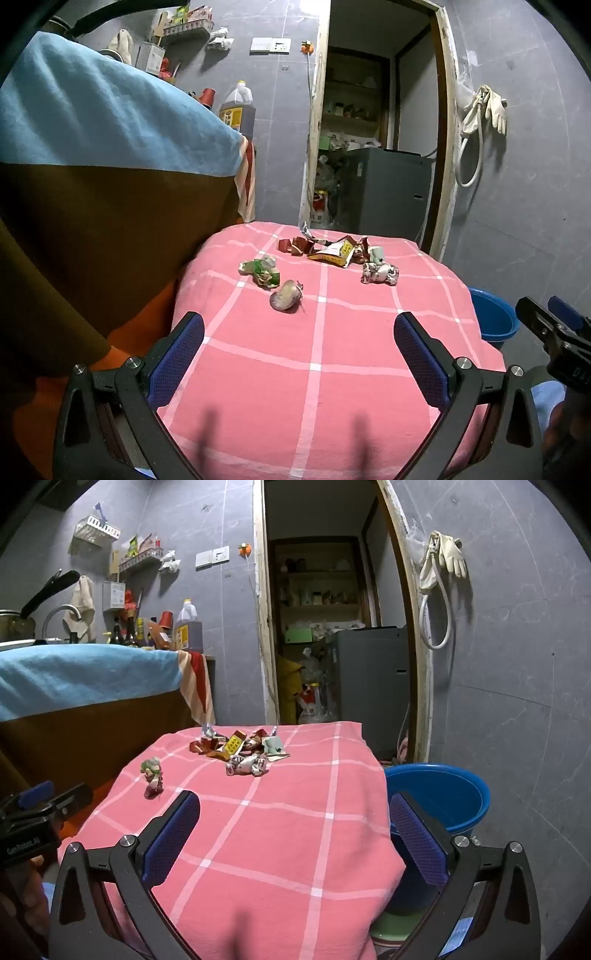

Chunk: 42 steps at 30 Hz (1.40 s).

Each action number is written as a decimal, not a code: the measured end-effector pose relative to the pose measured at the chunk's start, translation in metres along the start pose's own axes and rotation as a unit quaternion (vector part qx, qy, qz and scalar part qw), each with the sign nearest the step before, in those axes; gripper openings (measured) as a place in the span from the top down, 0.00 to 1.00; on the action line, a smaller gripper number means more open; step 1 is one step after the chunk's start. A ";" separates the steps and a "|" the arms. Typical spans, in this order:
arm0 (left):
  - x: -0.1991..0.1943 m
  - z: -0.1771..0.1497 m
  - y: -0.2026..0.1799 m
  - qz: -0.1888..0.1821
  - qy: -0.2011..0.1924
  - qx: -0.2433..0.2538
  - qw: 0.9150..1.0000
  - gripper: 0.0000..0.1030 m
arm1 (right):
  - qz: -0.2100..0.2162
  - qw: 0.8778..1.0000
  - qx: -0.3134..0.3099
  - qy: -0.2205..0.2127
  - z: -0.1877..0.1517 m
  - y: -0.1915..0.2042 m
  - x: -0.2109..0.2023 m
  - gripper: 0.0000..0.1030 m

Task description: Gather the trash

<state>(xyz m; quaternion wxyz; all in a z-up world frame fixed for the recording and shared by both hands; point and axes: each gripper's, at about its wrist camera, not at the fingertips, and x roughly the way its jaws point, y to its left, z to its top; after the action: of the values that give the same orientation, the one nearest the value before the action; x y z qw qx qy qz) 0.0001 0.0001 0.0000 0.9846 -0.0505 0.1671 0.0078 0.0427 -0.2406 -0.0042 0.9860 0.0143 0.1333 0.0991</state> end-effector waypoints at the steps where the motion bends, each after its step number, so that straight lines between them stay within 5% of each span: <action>1: 0.000 0.000 0.000 0.001 0.001 0.001 1.000 0.02 | 0.000 1.000 0.000 -0.001 0.000 0.000 0.000 0.00; 42: -0.001 0.002 -0.001 -0.001 0.001 0.000 1.000 0.02 | 0.001 1.000 0.002 -0.002 0.000 0.000 0.000 0.00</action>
<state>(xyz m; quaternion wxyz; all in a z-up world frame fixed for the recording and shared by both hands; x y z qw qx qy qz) 0.0004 -0.0006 0.0023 0.9844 -0.0502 0.1683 0.0070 0.0427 -0.2404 -0.0038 0.9862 0.0168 0.1314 0.0994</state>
